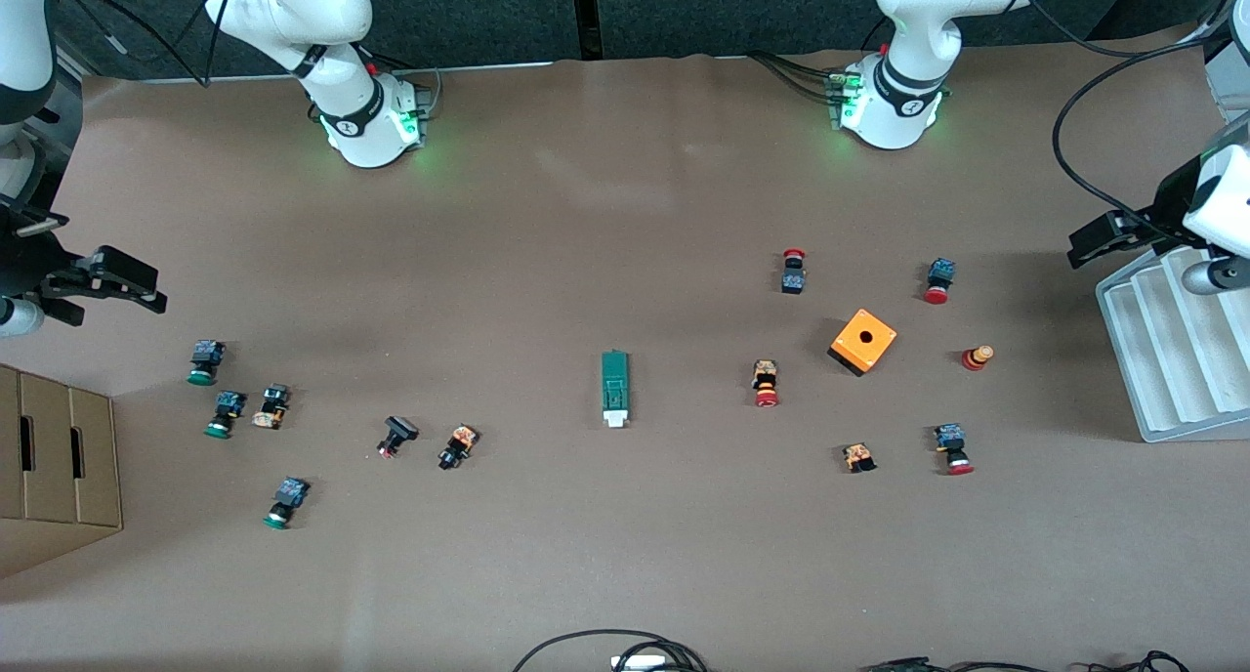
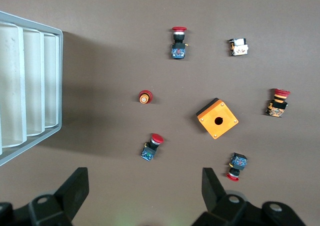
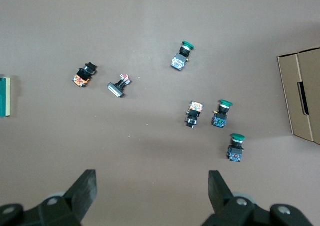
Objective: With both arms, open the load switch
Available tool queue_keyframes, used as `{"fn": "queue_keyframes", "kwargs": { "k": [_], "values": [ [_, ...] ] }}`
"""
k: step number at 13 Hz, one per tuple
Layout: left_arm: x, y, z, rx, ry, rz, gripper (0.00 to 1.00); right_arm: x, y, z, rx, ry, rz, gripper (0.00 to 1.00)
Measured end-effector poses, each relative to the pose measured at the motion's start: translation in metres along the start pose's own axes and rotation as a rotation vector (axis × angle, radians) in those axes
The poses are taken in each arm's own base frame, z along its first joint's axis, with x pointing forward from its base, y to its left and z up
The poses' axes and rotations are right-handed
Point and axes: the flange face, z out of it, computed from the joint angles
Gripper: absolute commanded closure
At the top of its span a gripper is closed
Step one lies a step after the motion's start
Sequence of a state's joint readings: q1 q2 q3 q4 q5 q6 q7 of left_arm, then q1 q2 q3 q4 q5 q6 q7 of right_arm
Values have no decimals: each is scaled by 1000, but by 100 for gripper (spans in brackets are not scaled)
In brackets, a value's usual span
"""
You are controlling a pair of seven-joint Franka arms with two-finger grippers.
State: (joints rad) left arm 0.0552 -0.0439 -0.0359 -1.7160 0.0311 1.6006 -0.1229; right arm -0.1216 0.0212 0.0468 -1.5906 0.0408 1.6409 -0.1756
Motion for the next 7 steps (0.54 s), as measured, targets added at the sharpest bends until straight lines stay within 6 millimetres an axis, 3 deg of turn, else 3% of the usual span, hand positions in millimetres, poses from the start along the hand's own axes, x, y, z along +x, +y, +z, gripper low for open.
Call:
{"fn": "queue_keyframes", "kwargs": {
  "k": [7],
  "values": [
    [0,22,-1,3,8,31,0,0,0,0,0,0,0,0]
  ]
}}
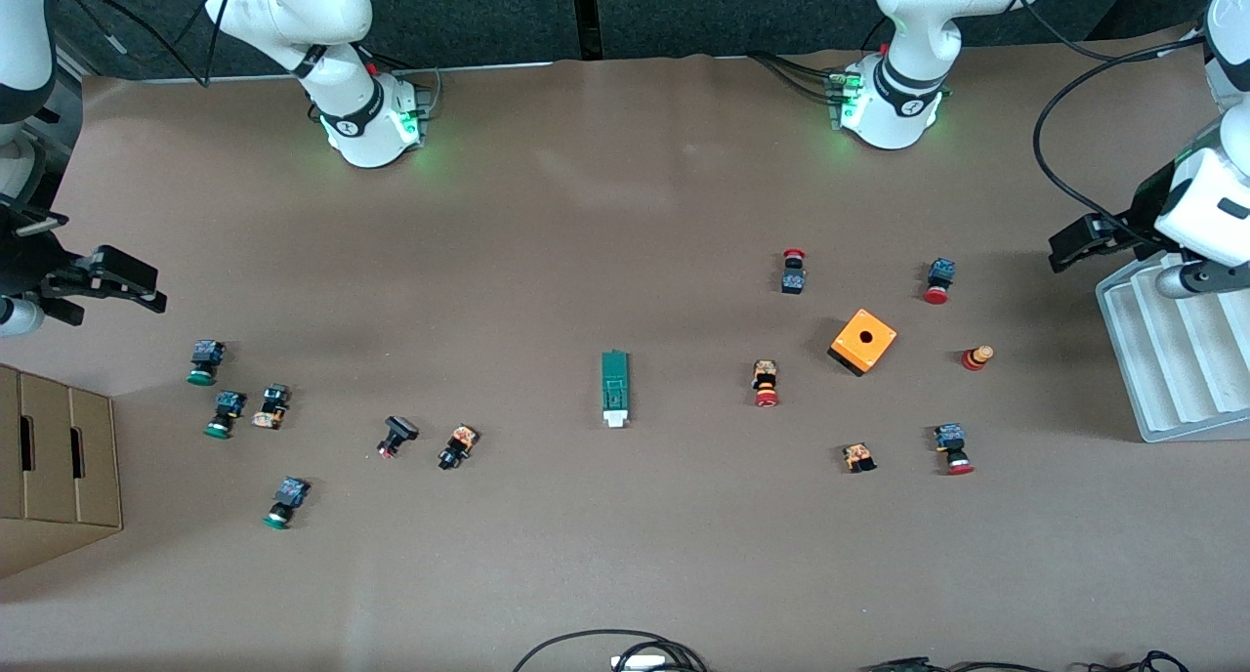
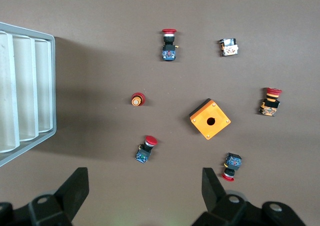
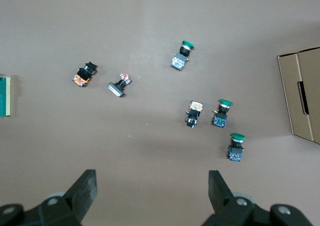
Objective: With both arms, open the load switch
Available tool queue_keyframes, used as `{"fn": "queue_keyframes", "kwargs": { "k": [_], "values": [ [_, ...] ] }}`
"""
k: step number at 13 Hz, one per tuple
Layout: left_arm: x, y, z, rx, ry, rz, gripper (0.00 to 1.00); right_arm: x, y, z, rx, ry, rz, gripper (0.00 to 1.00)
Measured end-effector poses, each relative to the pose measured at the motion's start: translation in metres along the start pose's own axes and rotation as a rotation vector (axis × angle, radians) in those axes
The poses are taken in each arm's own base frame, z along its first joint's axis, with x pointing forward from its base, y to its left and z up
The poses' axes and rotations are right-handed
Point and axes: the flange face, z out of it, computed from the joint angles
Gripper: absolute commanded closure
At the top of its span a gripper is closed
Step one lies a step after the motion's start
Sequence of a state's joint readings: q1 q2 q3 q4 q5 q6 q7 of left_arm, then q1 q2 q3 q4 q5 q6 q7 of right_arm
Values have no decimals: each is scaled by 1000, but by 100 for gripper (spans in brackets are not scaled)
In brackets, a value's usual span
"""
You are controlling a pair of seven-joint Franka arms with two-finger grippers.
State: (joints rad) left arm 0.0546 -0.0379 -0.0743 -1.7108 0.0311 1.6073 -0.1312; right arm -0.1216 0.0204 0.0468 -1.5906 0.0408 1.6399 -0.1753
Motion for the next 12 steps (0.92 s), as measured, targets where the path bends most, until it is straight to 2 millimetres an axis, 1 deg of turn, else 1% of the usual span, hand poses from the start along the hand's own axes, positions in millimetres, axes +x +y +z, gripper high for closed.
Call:
{"fn": "queue_keyframes", "kwargs": {
  "k": [2,4,7,10,12],
  "values": [
    [-1,15,1,2,2,26,0,0,0,0,0,0,0,0],
    [-4,45,-1,2,19,43,0,0,0,0,0,0,0,0],
    [-14,97,-5,-3,54,10,0,0,0,0,0,-1,1,0],
    [-27,149,-7,-16,90,-15,0,0,1,0,0,-1,1,0],
    [-39,188,-9,-39,125,-60,0,0,1,0,0,-1,2,0]
  ]
}}
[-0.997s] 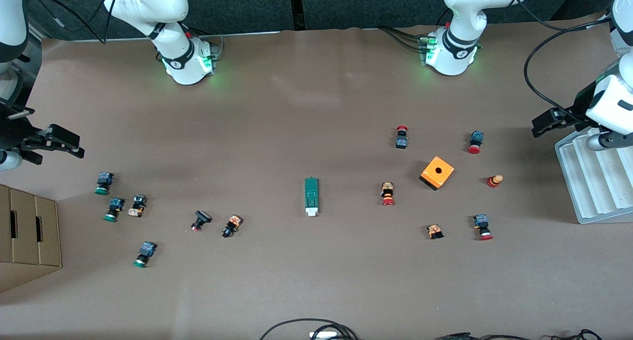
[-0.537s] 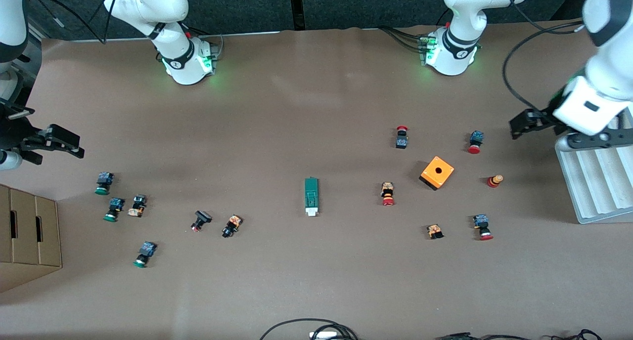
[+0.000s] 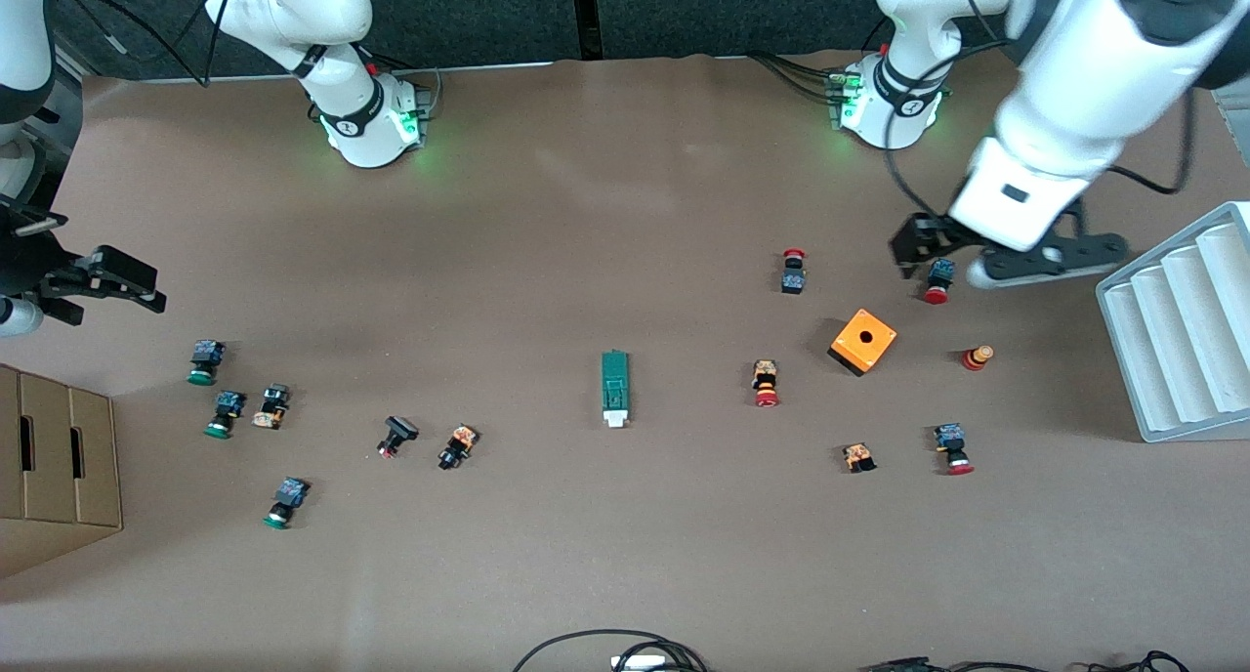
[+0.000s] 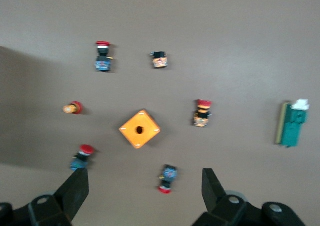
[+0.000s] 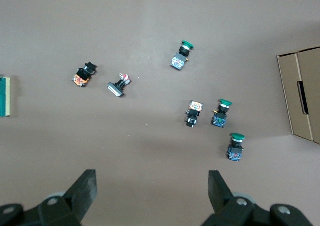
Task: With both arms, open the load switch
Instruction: 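Move the left gripper over the green load switch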
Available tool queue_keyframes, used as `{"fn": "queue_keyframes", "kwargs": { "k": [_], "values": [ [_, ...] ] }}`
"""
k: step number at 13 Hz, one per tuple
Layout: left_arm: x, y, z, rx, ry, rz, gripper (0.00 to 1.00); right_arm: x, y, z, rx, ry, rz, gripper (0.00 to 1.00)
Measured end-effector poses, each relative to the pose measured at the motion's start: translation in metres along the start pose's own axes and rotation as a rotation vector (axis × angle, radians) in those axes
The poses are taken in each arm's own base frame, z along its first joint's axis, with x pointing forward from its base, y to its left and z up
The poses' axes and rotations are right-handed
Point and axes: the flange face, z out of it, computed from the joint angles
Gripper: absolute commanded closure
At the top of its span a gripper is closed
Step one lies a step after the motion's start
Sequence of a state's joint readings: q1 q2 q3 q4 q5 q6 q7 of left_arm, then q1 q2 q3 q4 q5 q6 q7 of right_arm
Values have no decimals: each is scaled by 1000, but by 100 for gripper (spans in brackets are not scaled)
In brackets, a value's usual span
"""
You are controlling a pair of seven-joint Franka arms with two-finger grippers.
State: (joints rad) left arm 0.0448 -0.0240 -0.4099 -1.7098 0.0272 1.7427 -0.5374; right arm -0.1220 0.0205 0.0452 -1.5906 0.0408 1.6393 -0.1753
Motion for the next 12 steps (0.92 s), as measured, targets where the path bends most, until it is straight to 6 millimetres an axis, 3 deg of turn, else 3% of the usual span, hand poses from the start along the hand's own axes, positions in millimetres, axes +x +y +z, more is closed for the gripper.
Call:
{"fn": "queue_keyframes", "kwargs": {
  "k": [3,9,12],
  "values": [
    [-18,55,8,-13,63,-52,0,0,1,0,0,0,1,0],
    [-37,145,57,-25,207,-101,0,0,2,0,0,0,4,0],
    [-79,204,91,7,301,-132,0,0,3,0,0,0,4,0]
  ]
}}
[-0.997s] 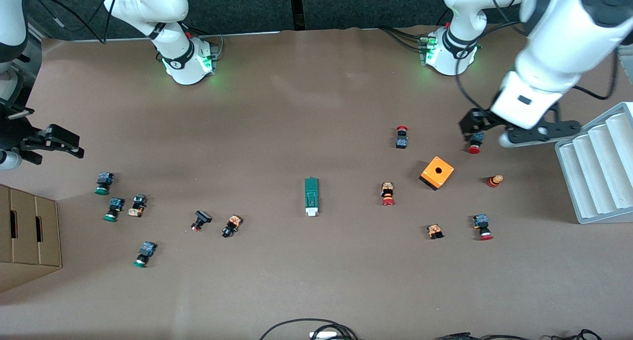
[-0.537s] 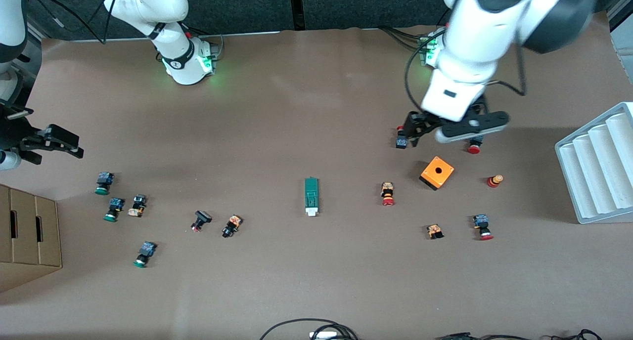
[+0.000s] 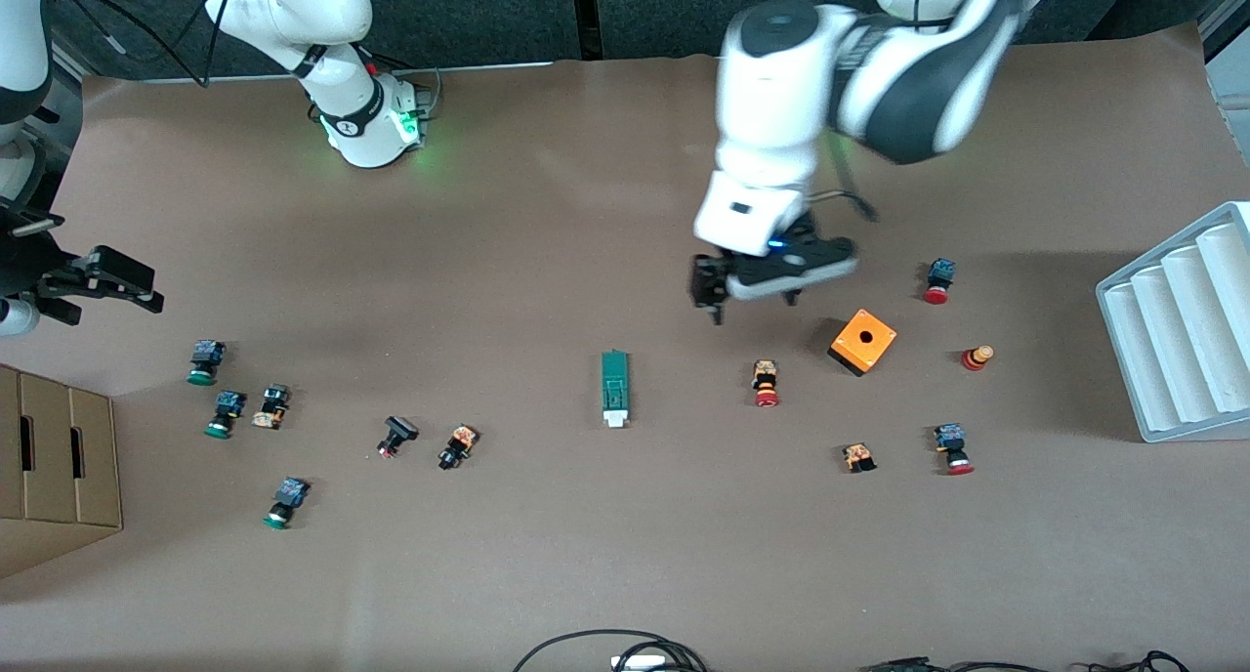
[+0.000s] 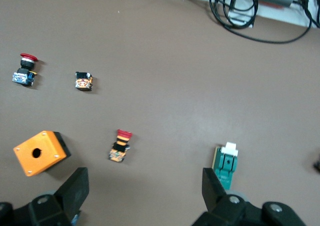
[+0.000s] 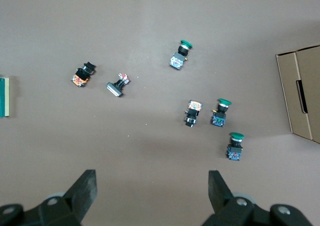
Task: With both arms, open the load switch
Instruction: 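Move the left gripper over the green load switch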
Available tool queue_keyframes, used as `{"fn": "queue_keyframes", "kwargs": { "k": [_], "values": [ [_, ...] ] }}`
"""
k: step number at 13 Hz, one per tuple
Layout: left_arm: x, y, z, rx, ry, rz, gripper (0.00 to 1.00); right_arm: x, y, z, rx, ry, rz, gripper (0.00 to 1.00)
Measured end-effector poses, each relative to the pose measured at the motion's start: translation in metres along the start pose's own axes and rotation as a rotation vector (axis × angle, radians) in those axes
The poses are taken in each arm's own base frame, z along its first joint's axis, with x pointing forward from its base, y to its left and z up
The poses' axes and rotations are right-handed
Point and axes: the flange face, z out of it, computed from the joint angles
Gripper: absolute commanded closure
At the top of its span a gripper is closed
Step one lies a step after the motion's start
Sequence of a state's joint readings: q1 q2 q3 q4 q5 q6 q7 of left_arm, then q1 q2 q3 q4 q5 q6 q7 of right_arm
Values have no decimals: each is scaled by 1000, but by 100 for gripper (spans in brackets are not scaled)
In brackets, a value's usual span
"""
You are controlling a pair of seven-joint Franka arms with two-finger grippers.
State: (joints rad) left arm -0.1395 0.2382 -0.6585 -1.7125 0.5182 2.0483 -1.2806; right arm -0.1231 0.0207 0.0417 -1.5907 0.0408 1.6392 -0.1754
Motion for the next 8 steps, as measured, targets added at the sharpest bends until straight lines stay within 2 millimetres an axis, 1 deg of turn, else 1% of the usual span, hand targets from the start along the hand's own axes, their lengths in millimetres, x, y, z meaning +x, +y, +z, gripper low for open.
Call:
{"fn": "queue_keyframes", "kwargs": {
  "k": [2,4,6,8],
  "values": [
    [-48,33,15,13,66,-35,0,0,0,0,0,0,0,0],
    [-85,55,30,14,107,-35,0,0,2,0,0,0,4,0],
    [-111,68,44,14,142,-22,0,0,4,0,0,0,7,0],
    [-137,80,62,14,191,32,0,0,4,0,0,0,7,0]
  ]
}}
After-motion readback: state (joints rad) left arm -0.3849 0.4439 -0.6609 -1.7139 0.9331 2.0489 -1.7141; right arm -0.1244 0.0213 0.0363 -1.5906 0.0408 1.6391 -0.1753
